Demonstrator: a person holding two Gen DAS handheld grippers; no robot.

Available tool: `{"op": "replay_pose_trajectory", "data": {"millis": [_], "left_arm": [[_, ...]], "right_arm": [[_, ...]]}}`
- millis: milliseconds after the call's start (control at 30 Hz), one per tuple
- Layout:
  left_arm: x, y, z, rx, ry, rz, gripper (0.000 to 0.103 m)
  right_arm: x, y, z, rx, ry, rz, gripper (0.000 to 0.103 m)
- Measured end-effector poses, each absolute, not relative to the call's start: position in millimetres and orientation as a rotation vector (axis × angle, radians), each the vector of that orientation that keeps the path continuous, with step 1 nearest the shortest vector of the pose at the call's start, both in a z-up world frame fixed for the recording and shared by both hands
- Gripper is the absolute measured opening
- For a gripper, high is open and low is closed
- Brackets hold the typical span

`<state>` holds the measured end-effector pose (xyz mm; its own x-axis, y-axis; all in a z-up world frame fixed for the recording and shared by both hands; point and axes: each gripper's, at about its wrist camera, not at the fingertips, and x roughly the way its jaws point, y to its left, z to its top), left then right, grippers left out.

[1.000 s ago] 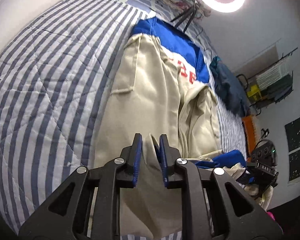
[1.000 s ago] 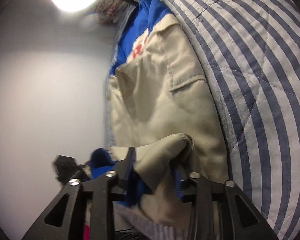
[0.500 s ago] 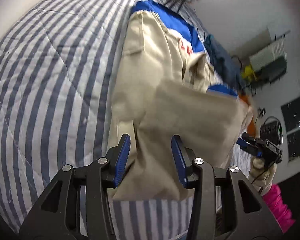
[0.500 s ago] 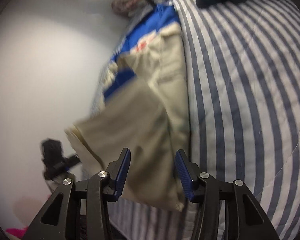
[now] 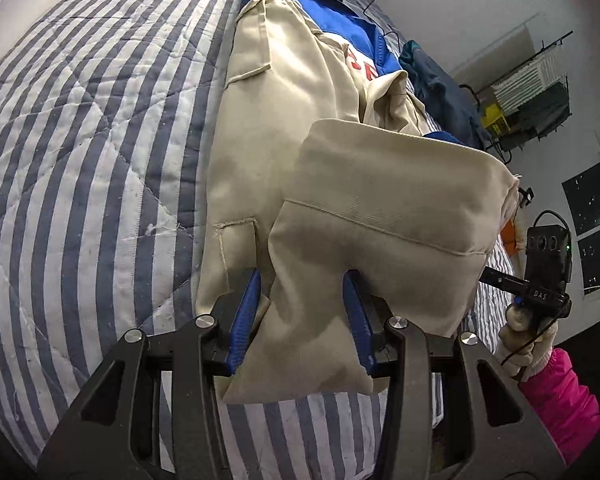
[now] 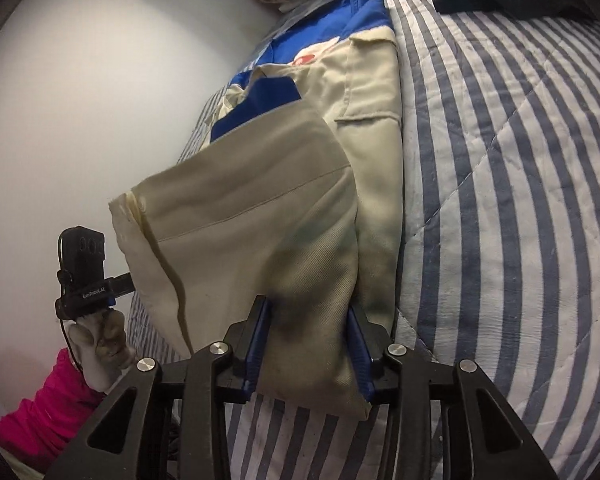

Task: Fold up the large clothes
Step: 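Lift the hem with both grippers and fold it toward the blue collar, then open both grippers and release the folded hem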

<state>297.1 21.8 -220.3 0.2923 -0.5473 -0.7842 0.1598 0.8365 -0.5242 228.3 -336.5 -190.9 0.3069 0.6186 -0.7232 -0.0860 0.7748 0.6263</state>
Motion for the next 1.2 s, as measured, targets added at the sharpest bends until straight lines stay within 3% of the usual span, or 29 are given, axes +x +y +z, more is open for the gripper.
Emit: {"op": "replay_pose_trajectory", "data": {"millis": [33,67,167,200,333,433,533,667,800,967,1200], "left_arm": [[298.4,19.7,-221.5,-0.377,1.190,-0.487,0.030],[299.9,17.1,-222.2,-0.377,1.191,-0.485,0.023],[293.9,11.1,-215.3,-0.362,1.158,-0.441,0.012],[292.7,4.9,-212.3,-0.359,1.146,-0.426,0.008],[275.3,10.0,-184.8,-0.396,1.057,-0.321,0.005],[283.8,12.1,-194.9,-0.368,1.069,-0.230,0.005],[301.9,7.4,-221.5,-0.343,1.115,-0.201,0.006],[301.9,-0.6,-212.9,-0.272,1.079,-0.196,0.011],[293.1,5.2,-195.8,-0.258,1.017,-0.197,0.012],[291.7,-15.4,-175.8,-0.146,0.925,-0.273,0.012],[332.8,-29.3,-197.1,-0.129,0.976,-0.279,0.012]], "right_arm": [[228.8,-336.0,-192.7,0.540,1.176,0.496,0.040],[228.5,-336.6,-193.1,0.550,1.175,0.499,0.032],[223.6,-337.4,-189.1,0.565,1.172,0.509,0.010],[222.5,-338.4,-186.6,0.583,1.172,0.508,0.007],[203.4,-348.7,-172.1,0.693,1.178,0.515,0.004],[205.9,-351.9,-185.6,0.649,1.221,0.478,0.004],[215.5,-347.2,-197.6,0.587,1.228,0.441,0.007],[216.3,-338.3,-173.4,0.397,1.191,0.401,0.025],[206.5,-338.6,-136.0,0.258,1.056,0.323,0.026],[205.1,-301.8,-112.1,0.105,0.890,0.390,0.036],[251.7,-262.9,-133.2,0.035,0.973,0.407,0.036]]}}
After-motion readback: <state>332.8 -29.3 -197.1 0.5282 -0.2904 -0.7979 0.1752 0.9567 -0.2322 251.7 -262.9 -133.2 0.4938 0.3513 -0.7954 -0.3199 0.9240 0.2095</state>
